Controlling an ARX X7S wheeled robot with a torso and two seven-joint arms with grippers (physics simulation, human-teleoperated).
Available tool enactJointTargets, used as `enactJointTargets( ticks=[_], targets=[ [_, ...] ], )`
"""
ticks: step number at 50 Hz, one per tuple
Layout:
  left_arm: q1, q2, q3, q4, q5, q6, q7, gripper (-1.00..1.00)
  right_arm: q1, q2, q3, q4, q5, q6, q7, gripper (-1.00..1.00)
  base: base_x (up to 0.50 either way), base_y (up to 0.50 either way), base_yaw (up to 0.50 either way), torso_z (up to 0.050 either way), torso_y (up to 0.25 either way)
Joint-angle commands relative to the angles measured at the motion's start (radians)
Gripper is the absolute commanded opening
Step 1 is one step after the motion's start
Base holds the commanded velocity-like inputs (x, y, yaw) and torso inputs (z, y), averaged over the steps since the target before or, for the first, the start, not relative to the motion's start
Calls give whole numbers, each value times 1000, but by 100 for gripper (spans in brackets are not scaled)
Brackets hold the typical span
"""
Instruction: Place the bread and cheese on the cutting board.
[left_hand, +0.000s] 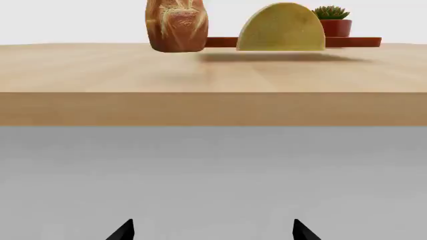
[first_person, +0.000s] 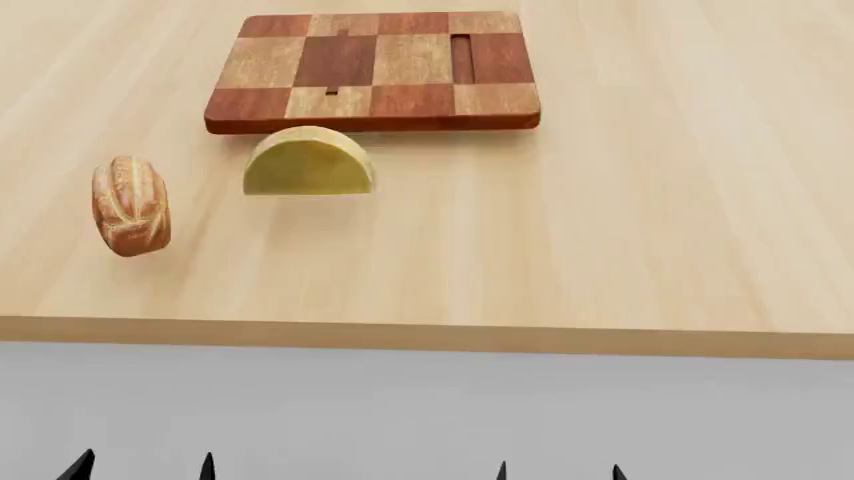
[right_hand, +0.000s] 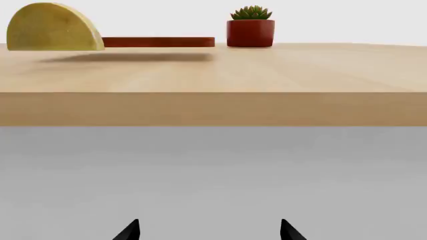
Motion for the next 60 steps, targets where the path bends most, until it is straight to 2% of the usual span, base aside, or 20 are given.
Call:
enactJointTargets(
  ticks=[1,9,10,13,18,21,25,33,34,49,50,52,59,60],
  targets=[
    [0,-19,25,-3,0,4,-25,100,-1,52,-62,-1,52,-3,62,100,0,0,0,0,0],
    [1,-43,43,9,-61,12,-43,100,7,65,-61,11,93,-9,68,100,0,0,0,0,0],
    [12,-50,46,14,-72,61,-28,100,1,68,-69,-7,90,-10,66,100,0,0,0,0,0],
    [5,-61,53,64,-89,17,-26,100,11,95,-80,-176,80,133,76,100,0,0,0,50,0],
    [-68,-90,38,291,-140,-156,-34,100,102,138,-54,-438,114,379,90,100,0,0,0,50,0],
    [-128,-101,23,376,-173,-251,-50,100,148,145,-37,-519,145,458,91,100,0,0,0,50,0],
    [-191,-112,7,414,-191,-307,-69,100,197,167,-48,-594,146,534,93,100,0,0,0,50,0],
    [-174,-160,1,507,-175,-302,-75,100,197,210,-61,-701,143,586,86,100,0,0,0,50,0],
    [-167,-165,-2,527,-180,-311,-75,100,181,215,-69,-708,131,543,84,100,0,0,0,50,0],
    [-160,-177,-40,558,-227,-296,-83,100,183,232,-95,-728,121,555,94,100,500,0,0,50,0],
    [-166,-181,-47,567,-268,-342,-74,100,182,228,-93,-728,116,554,104,100,500,0,0,50,0],
    [-163,-179,-44,563,-250,-304,-76,100,182,230,-96,-727,115,551,104,100,500,0,0,0,0],
    [-160,-193,-68,594,-274,-321,-85,100,181,235,-98,-765,113,574,117,100,500,0,0,0,0],
    [-147,-195,-87,614,-284,-329,-94,100,176,222,-68,-790,158,585,109,100,500,0,0,0,0]
  ],
)
